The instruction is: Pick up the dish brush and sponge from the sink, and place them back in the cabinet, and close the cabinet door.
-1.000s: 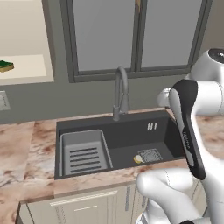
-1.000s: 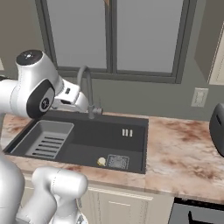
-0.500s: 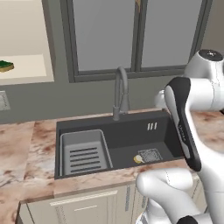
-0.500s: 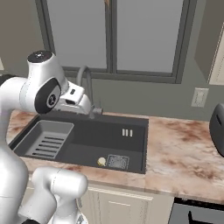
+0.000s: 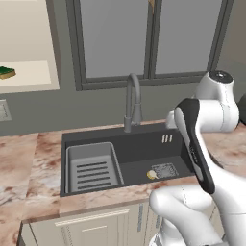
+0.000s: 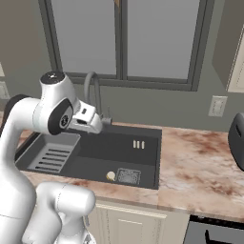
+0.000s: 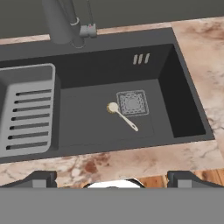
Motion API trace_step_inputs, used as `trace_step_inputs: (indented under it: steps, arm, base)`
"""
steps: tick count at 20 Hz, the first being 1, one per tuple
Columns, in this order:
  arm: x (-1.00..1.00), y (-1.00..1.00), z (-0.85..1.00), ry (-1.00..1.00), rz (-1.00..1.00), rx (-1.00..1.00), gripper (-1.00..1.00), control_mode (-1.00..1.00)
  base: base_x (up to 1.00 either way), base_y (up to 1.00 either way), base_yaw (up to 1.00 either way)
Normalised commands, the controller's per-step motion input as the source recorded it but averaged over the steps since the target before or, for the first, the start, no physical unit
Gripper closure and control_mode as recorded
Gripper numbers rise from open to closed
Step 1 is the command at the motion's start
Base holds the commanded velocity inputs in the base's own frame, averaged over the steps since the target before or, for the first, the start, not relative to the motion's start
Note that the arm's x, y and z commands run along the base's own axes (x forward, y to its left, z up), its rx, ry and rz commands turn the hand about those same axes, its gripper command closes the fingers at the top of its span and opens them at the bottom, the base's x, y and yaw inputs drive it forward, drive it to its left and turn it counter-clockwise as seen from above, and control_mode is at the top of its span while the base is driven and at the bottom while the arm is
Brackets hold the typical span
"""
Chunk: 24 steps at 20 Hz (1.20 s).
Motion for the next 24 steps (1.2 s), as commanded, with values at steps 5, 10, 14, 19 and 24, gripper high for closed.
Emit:
trace_step_inputs:
  steps: [5, 10, 14, 19, 24]
  arm:
    - [0.2, 0.0, -0.33, 0.0, 0.0, 0.0, -1.0, -1.0]
    - [0.16, -0.02, -0.18, 0.0, 0.0, 0.0, -1.0, -1.0]
    - [0.14, -0.08, -0.28, 0.0, 0.02, 0.0, -1.0, -1.0]
    - [0.22, -0.02, -0.27, 0.0, 0.02, 0.0, -1.0, -1.0]
    - [0.23, 0.0, -0.27, 0.0, 0.01, 0.0, -1.0, -1.0]
  base:
    - [0.0, 0.0, 0.0]
    - [0.0, 0.0, 0.0]
    - [0.0, 0.0, 0.0]
    - [0.0, 0.0, 0.0]
    - [0.0, 0.0, 0.0]
